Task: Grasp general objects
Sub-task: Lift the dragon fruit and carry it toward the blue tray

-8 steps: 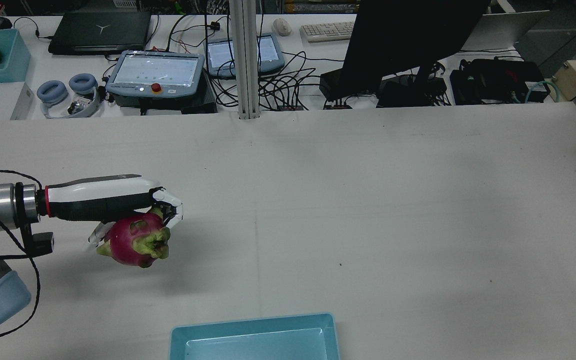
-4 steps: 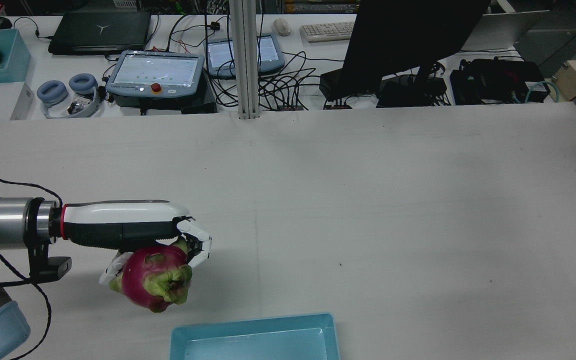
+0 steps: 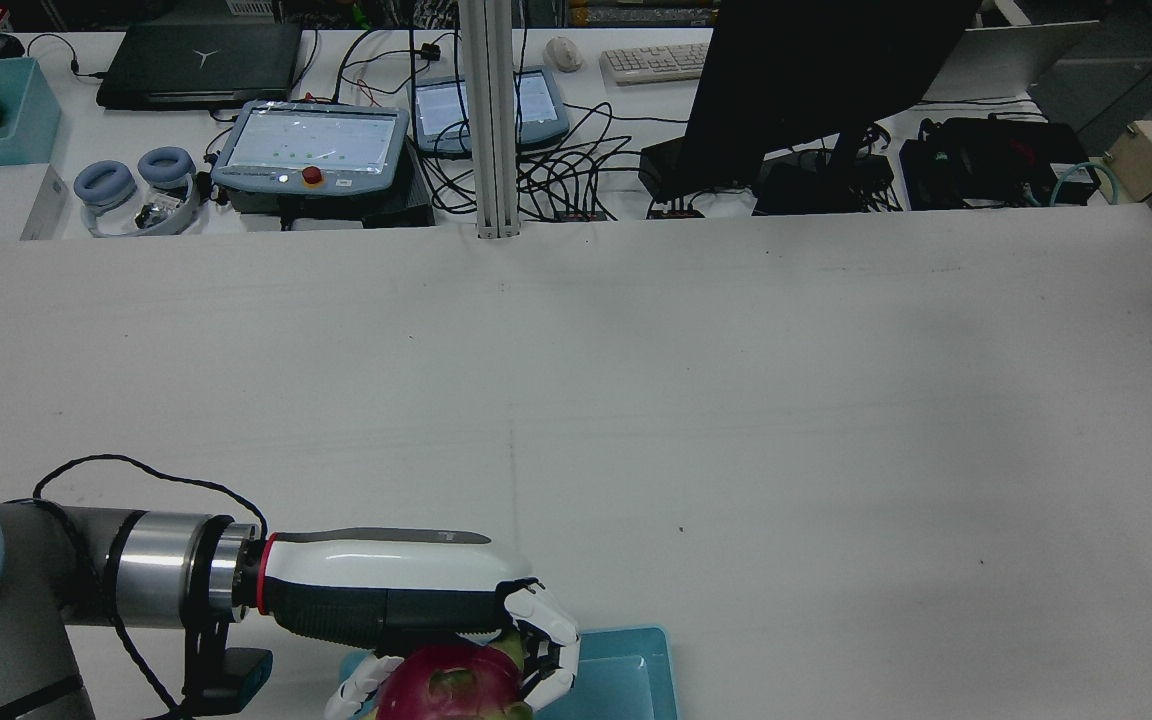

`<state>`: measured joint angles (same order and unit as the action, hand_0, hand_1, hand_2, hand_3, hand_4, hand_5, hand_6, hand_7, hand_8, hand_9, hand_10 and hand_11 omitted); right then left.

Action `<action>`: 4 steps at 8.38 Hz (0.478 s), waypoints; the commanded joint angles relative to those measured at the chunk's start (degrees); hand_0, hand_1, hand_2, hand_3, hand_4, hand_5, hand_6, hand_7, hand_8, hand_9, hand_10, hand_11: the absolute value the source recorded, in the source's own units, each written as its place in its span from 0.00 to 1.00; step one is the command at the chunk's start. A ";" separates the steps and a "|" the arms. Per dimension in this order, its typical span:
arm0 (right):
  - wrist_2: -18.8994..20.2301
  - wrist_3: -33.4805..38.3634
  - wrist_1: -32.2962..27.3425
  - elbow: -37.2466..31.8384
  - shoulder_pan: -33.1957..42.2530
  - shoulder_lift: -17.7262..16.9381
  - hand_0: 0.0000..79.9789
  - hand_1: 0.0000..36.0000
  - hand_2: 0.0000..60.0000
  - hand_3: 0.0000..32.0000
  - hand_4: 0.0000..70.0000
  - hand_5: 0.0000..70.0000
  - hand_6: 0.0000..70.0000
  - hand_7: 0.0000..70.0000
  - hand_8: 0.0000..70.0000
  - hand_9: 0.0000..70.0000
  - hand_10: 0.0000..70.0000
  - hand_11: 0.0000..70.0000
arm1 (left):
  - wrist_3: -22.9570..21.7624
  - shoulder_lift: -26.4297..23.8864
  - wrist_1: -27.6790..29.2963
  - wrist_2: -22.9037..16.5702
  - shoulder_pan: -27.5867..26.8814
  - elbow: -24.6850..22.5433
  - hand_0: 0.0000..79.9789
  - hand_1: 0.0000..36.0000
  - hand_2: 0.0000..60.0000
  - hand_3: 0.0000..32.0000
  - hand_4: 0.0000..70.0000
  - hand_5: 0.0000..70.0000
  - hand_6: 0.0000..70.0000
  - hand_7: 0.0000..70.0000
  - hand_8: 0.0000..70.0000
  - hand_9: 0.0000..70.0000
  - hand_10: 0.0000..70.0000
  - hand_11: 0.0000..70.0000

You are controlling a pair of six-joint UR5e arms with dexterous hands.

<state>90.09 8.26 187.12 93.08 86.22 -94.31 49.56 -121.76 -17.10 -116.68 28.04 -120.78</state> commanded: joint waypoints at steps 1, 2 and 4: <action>0.00 0.00 0.00 0.00 0.00 -0.09 0.00 0.00 0.00 0.00 0.00 0.00 0.00 0.00 0.00 0.00 0.00 0.00 | -1.21 -1.73 3.44 0.67 -2.98 0.63 1.00 1.00 1.00 0.00 1.00 1.00 1.00 1.00 1.00 1.00 1.00 1.00; 0.00 0.00 0.00 0.00 0.00 0.00 0.00 0.00 0.00 0.00 0.00 0.00 0.00 0.00 0.00 0.00 0.00 0.00 | -1.31 -0.94 5.65 0.40 -2.99 0.72 1.00 1.00 1.00 0.00 1.00 1.00 1.00 1.00 0.50 0.63 0.65 0.95; 0.00 0.00 0.00 0.00 0.00 -0.09 0.00 0.00 0.00 0.00 0.00 0.00 0.00 0.00 0.00 0.00 0.00 0.00 | -1.48 2.47 10.57 0.40 -2.99 2.21 1.00 1.00 1.00 0.00 0.92 1.00 0.76 1.00 0.14 0.20 0.21 0.36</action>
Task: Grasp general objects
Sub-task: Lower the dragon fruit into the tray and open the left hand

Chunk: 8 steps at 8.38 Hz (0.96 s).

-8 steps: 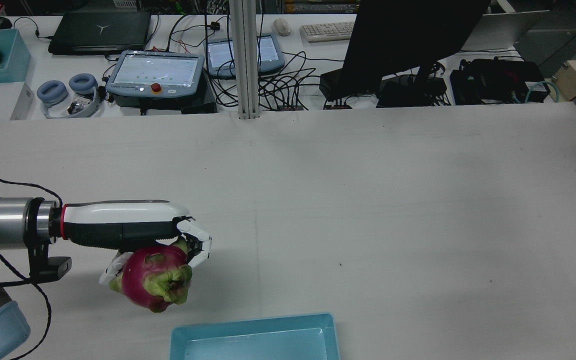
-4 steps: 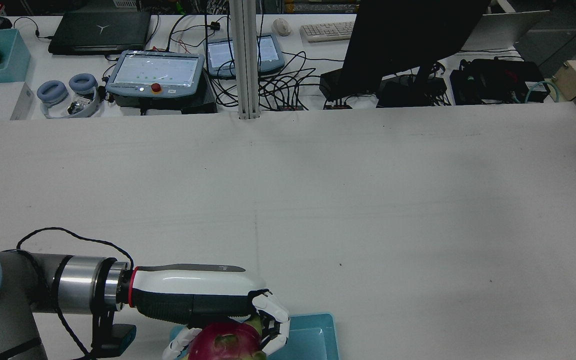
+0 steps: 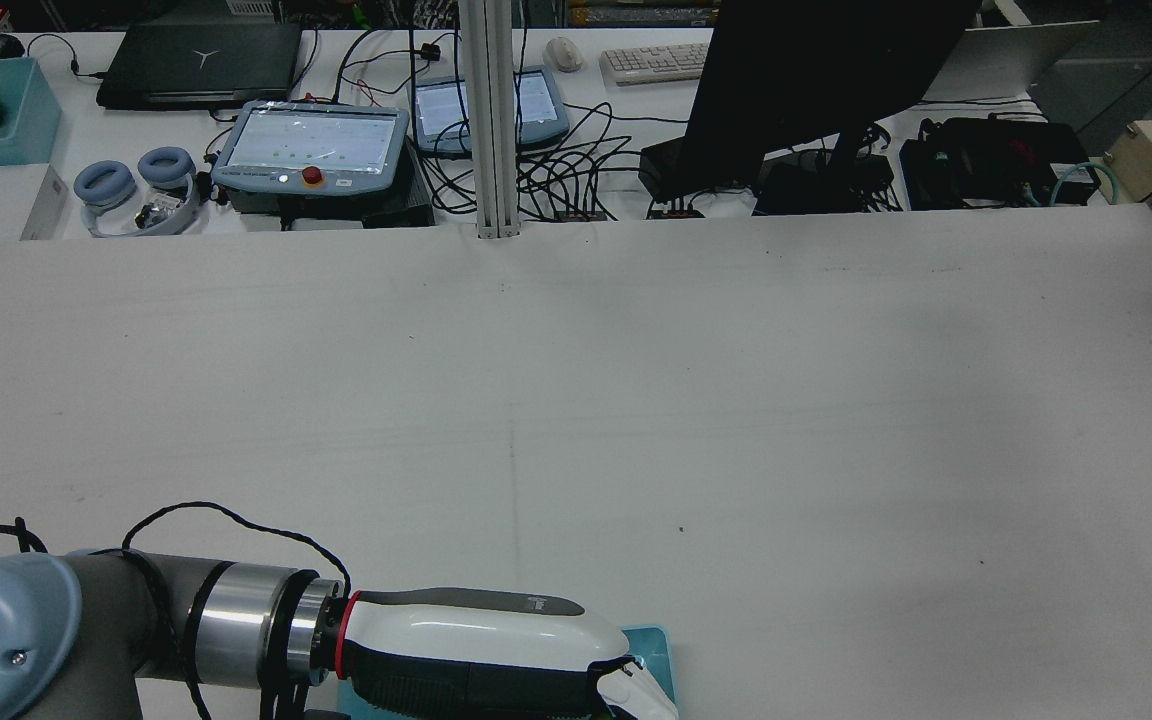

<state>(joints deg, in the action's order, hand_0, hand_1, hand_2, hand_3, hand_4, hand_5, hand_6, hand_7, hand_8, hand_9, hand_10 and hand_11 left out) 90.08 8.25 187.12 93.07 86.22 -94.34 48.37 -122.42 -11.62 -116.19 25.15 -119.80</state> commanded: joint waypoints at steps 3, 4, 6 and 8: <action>-0.08 -0.08 0.00 0.00 0.00 -0.05 0.00 0.00 0.00 0.00 0.00 0.00 0.00 0.00 0.00 0.00 0.00 0.00 | -0.83 7.46 9.43 0.17 0.33 1.23 1.00 1.00 1.00 0.00 0.29 1.00 0.31 0.57 0.05 0.09 0.10 0.23; 0.01 0.01 0.00 0.00 0.00 -0.05 0.00 0.00 0.00 0.00 0.00 0.00 0.00 0.00 0.00 0.00 0.00 0.00 | -0.83 7.55 9.43 0.26 0.34 1.23 1.00 1.00 1.00 0.00 0.24 1.00 0.26 0.51 0.04 0.08 0.07 0.18; -0.08 0.01 0.00 0.00 0.00 0.03 0.00 0.00 0.00 0.00 0.00 0.00 0.00 0.00 0.00 0.00 0.00 0.00 | -0.74 8.24 9.69 0.78 0.42 1.23 1.00 1.00 1.00 0.00 0.11 0.52 0.09 0.33 0.00 0.05 0.06 0.17; 0.01 0.01 0.00 0.00 0.00 -0.05 0.00 0.00 0.00 0.00 0.00 0.00 0.00 0.00 0.00 0.00 0.00 0.00 | -0.74 8.42 9.87 2.88 0.42 1.23 1.00 1.00 1.00 0.01 0.00 0.00 0.00 0.32 0.00 0.04 0.03 0.14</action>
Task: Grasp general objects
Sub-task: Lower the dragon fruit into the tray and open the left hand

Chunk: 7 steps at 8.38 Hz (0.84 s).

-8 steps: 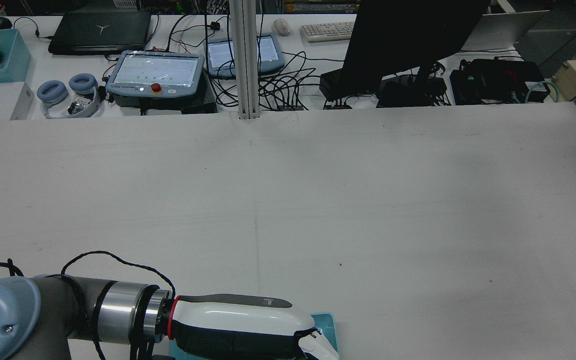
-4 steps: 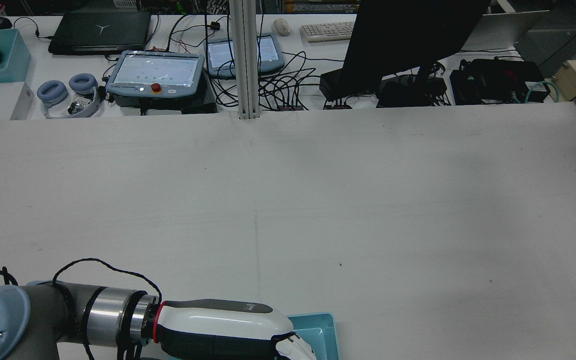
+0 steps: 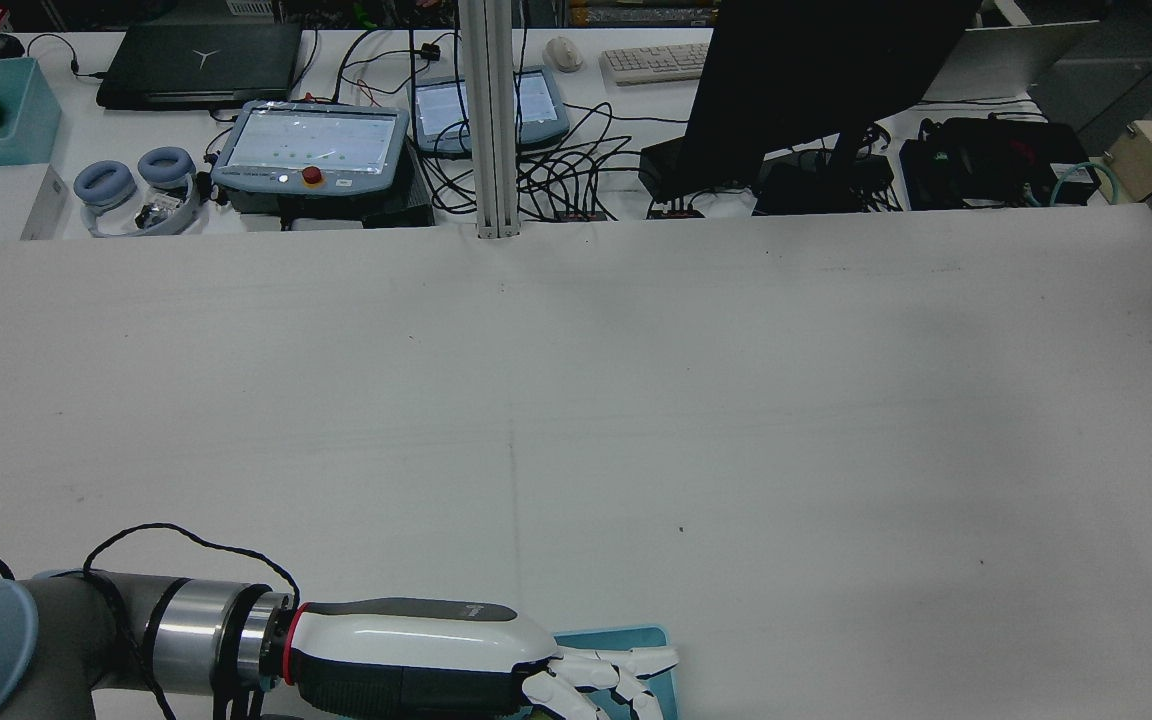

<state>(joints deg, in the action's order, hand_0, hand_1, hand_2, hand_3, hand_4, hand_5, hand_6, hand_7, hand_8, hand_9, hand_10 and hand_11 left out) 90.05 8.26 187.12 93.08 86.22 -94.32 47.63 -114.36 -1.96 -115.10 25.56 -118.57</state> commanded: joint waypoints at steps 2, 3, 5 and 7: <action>0.03 0.00 0.00 0.00 0.00 0.02 0.00 0.00 0.00 0.00 0.00 0.00 0.00 0.00 0.00 0.00 0.00 0.00 | -0.08 0.37 0.21 2.16 0.11 0.00 0.40 1.00 1.00 0.25 0.00 0.00 0.00 0.43 0.00 0.07 0.00 0.01; 0.03 0.00 0.00 0.00 0.00 0.02 0.00 0.00 0.00 0.00 0.00 0.00 0.00 0.00 0.00 0.00 0.00 0.00 | -0.08 0.37 0.21 2.25 0.02 0.00 0.59 1.00 1.00 0.24 0.00 0.00 0.00 0.44 0.00 0.07 0.00 0.03; 0.03 0.00 0.00 0.00 0.00 -0.07 0.00 0.00 0.00 0.00 0.00 0.00 0.00 0.00 0.00 0.00 0.00 0.00 | -1.21 1.41 1.42 2.25 0.37 0.09 1.00 1.00 1.00 0.04 0.04 0.11 0.07 0.55 0.00 0.09 0.06 0.19; 0.03 0.00 0.00 0.00 0.00 -0.07 0.00 0.00 0.00 0.00 0.00 0.00 0.00 0.00 0.00 0.00 0.00 0.00 | -1.92 2.74 1.87 2.17 3.08 2.36 1.00 1.00 1.00 0.00 0.69 1.00 0.62 1.00 0.11 0.26 0.20 0.36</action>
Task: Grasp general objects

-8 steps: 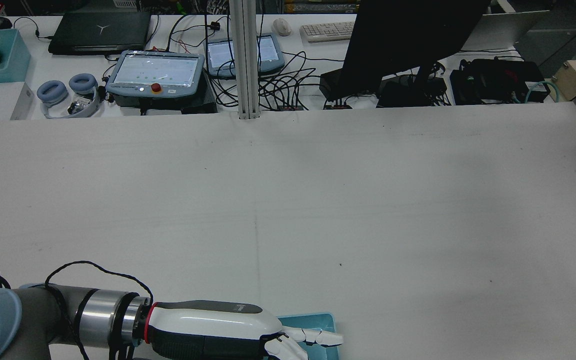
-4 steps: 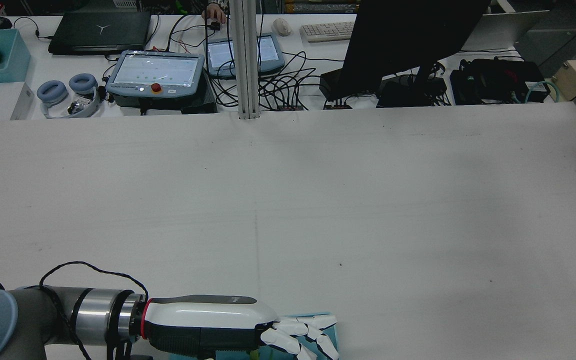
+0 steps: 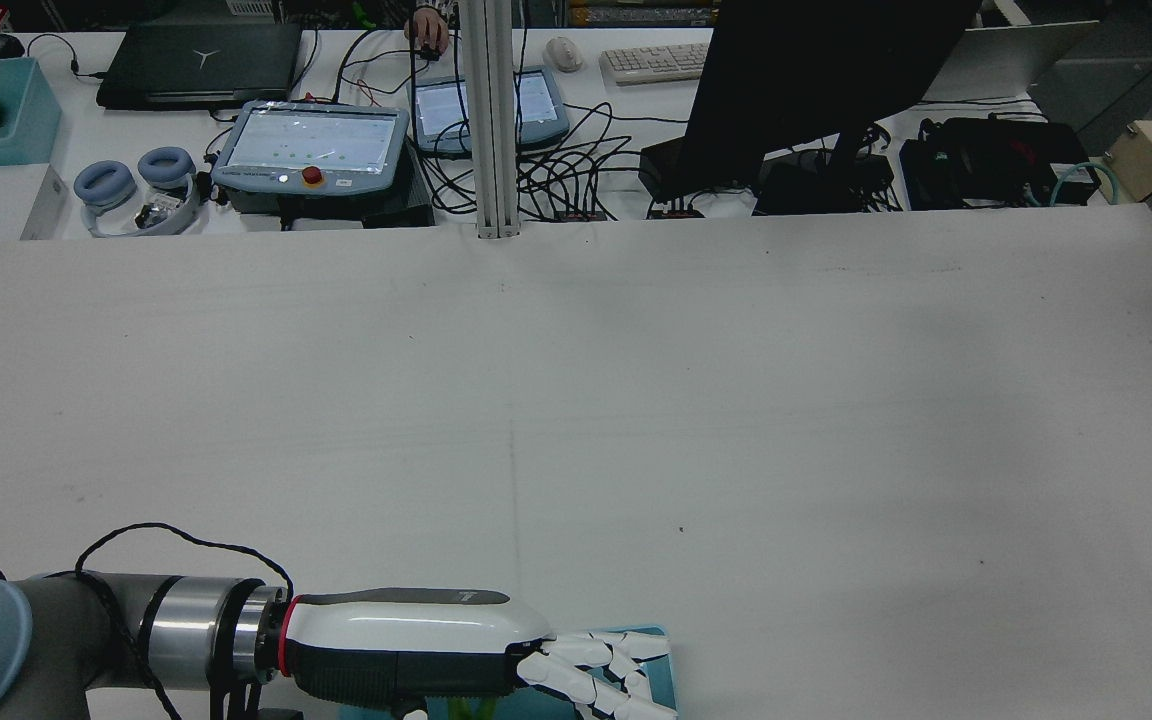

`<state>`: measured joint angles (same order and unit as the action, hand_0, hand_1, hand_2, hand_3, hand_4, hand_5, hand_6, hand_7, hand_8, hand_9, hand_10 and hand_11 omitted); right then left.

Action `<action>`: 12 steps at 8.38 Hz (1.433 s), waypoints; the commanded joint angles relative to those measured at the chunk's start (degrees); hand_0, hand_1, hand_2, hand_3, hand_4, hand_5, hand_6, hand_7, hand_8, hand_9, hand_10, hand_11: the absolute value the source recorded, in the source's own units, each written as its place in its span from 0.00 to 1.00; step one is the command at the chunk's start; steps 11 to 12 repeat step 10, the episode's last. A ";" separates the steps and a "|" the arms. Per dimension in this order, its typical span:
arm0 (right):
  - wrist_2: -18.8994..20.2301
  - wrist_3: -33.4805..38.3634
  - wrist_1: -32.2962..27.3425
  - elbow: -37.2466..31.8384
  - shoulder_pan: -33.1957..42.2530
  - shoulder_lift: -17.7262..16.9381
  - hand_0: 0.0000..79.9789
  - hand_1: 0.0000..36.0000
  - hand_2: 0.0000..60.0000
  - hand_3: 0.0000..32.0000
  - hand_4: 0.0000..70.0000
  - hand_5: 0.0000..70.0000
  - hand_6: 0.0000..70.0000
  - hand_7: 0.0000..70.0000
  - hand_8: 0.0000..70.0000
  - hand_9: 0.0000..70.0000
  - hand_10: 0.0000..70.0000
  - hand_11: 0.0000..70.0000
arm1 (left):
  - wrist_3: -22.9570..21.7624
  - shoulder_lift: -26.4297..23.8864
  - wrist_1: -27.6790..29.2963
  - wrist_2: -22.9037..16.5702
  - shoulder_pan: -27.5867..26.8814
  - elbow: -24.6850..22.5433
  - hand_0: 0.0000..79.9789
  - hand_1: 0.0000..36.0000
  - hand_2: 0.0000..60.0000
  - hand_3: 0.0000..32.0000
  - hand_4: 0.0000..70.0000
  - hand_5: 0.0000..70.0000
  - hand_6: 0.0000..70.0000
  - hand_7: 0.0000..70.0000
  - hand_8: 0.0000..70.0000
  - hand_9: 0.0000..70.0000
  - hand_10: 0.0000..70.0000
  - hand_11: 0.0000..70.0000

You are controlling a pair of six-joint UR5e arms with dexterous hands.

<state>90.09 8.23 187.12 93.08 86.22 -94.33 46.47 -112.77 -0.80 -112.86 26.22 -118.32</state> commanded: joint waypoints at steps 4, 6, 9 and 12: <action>0.00 0.03 0.00 0.00 0.00 -0.07 0.00 0.00 0.00 0.00 0.00 0.00 0.00 0.00 0.00 0.00 0.00 0.00 | -1.74 4.75 3.96 -0.16 28.40 10.63 1.00 1.00 1.00 0.00 1.00 1.00 1.00 1.00 0.21 0.27 0.25 0.42; 0.00 0.03 0.00 0.00 0.00 0.02 0.00 0.00 0.00 0.00 0.00 0.00 0.00 0.00 0.00 0.00 0.00 0.00 | -3.66 4.75 10.15 0.10 38.77 19.74 1.00 1.00 1.00 0.00 1.00 1.00 1.00 1.00 0.21 0.27 0.29 0.48; 0.00 0.03 0.00 -0.09 0.00 0.02 0.00 0.00 0.00 0.00 0.00 0.00 0.00 0.00 0.00 0.00 0.00 0.00 | -5.08 5.45 13.72 4.39 49.17 31.18 1.00 1.00 1.00 0.00 1.00 1.00 1.00 1.00 0.20 0.27 0.24 0.40; 0.00 0.03 0.00 -0.09 0.00 0.02 0.00 0.00 0.00 0.00 0.00 0.00 0.00 0.00 0.00 0.00 0.00 0.00 | -4.82 5.46 14.76 5.80 50.85 35.23 1.00 1.00 1.00 0.00 1.00 1.00 1.00 1.00 0.19 0.27 0.22 0.38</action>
